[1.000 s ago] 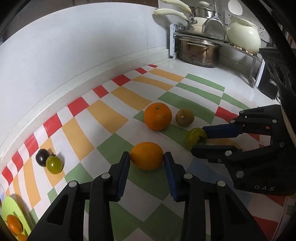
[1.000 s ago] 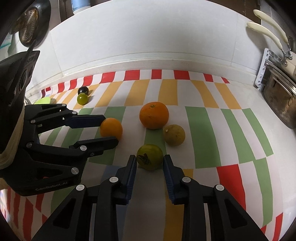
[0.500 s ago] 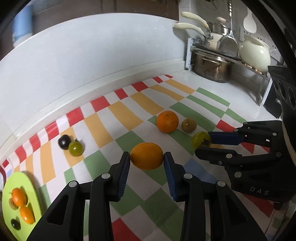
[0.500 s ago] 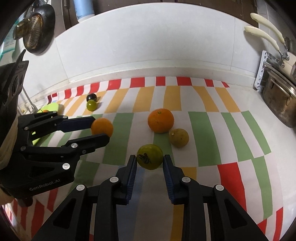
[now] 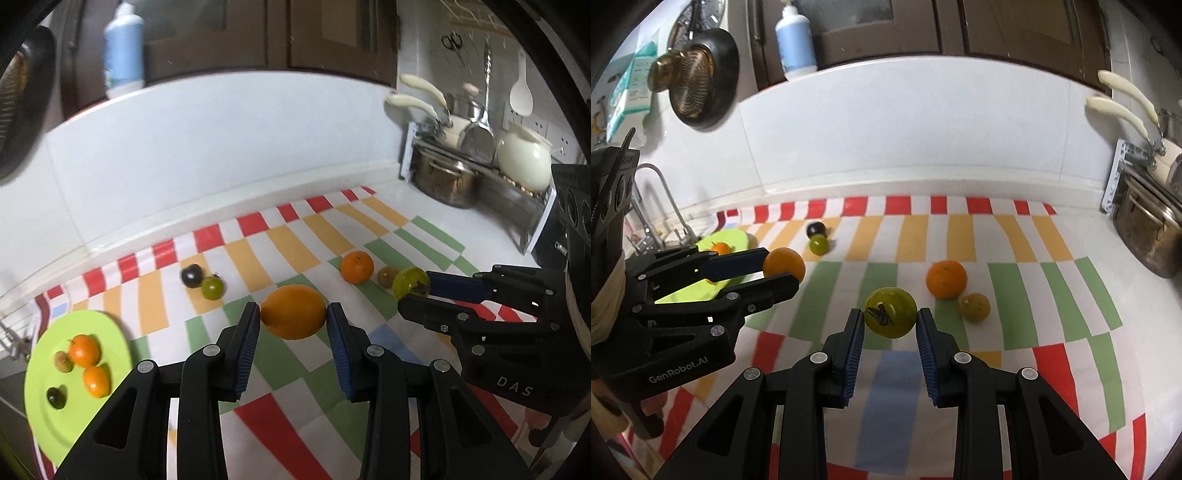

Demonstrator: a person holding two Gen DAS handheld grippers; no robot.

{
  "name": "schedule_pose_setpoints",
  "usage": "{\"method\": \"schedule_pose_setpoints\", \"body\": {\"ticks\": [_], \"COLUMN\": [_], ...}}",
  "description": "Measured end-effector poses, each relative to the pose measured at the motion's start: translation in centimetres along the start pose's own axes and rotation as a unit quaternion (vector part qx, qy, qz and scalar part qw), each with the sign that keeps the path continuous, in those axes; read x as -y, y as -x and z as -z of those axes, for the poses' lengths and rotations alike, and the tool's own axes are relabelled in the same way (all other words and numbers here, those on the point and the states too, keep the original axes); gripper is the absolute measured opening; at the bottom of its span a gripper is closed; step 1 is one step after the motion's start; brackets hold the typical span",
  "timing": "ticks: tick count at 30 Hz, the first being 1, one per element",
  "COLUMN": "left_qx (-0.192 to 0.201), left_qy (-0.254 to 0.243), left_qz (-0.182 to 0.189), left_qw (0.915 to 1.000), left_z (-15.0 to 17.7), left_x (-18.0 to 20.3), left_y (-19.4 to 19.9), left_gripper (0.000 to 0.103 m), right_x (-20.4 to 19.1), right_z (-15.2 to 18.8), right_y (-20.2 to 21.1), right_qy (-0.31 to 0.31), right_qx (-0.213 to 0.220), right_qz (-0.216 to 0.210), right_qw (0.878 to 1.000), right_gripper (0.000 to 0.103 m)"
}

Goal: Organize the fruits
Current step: 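Carry the orange and green-yellow tomato in both grippers over the green plate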

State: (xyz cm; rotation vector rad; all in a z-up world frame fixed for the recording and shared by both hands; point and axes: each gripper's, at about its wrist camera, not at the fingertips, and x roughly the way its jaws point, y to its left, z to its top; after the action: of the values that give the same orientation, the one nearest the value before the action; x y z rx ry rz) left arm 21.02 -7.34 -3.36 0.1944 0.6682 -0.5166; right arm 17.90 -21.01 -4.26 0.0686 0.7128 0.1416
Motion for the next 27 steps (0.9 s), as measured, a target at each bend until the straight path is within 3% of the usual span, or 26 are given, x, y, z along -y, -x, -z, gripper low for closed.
{"method": "schedule_pose_setpoints", "body": {"ticks": [4,6,12,25,27], "left_qx": [0.018,0.026,0.037,0.002,0.001], "left_qy": [0.014,0.02,0.039,0.074,0.073], "left_qz": [-0.016,-0.023,-0.037,-0.047,-0.049], "left_qw": [0.9996,0.9992,0.9979,0.9961,0.9961], "left_z": [0.2,0.4,0.9,4.1,4.1], "left_x": [-0.5,-0.8,-2.0,-3.6,-3.8], "left_y": [2.1,3.1,5.0,5.5,5.4], "left_gripper": [0.036,0.027,0.024,0.025,0.033], "right_x": [-1.3,-1.9,-4.0,-6.4,-6.5], "right_z": [-0.4,-0.6,-1.2,0.4,0.3], "right_y": [1.1,1.6,2.8,1.6,1.5], "right_qy": [0.012,0.017,0.033,0.037,0.036], "right_qx": [0.014,0.021,0.04,0.013,0.014], "right_qz": [-0.008,-0.012,-0.024,-0.04,-0.038], "right_qw": [1.0,1.0,0.998,0.998,0.999], "right_gripper": [0.03,0.03,0.03,0.03,0.03]}}
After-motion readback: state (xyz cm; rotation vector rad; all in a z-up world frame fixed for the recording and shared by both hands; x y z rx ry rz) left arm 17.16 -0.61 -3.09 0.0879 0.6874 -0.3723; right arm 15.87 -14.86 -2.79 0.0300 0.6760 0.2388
